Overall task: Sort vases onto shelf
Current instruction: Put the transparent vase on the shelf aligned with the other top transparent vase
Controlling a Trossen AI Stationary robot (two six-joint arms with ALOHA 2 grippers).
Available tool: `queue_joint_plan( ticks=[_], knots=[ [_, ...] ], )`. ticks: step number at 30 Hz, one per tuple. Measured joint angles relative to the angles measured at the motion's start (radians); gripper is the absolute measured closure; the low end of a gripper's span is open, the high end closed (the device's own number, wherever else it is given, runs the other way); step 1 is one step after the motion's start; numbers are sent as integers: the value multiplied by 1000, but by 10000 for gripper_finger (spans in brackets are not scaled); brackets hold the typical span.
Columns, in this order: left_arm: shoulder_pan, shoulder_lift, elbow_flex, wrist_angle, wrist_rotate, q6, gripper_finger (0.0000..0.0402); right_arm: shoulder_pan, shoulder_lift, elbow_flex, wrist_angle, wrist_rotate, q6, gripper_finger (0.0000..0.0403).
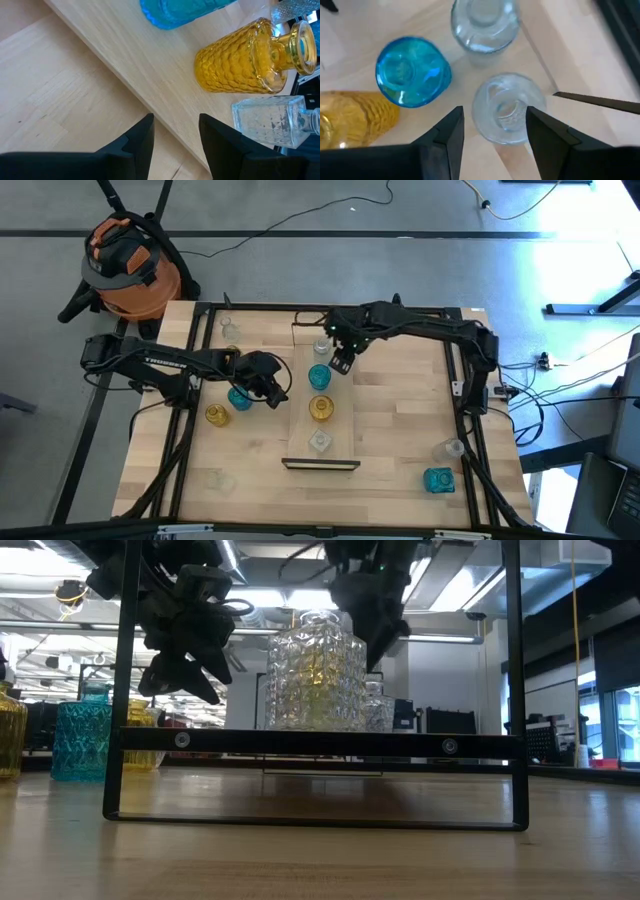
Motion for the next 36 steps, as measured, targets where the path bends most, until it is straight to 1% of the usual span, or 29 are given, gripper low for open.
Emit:
queue_joint_plan(
  ticks=[6, 13, 18, 24, 28, 32, 36],
  knots=[
    [0, 0, 0, 0, -1, 0, 253, -5, -19, 30, -121, 78, 93, 228],
    [0, 0, 0, 0, -2, 0, 253, -16, -16, -106, -152, 83, 116, 228],
    [0, 0, 0, 0, -2, 0, 253, -40, -14, -178, -108, 132, 149, 228],
    [0, 0, 0, 0, -2, 0, 253, -68, -14, -186, -31, 96, 155, 228],
    [0, 0, 0, 0, -3, 0, 253, -74, -14, -186, -16, 87, 155, 228],
    [0, 0, 0, 0, -3, 0, 253, -73, -14, -186, -45, 90, 155, 228],
    [0, 0, 0, 0, -8, 2, 253, -73, -14, -173, -132, 139, 155, 228]
  ],
)
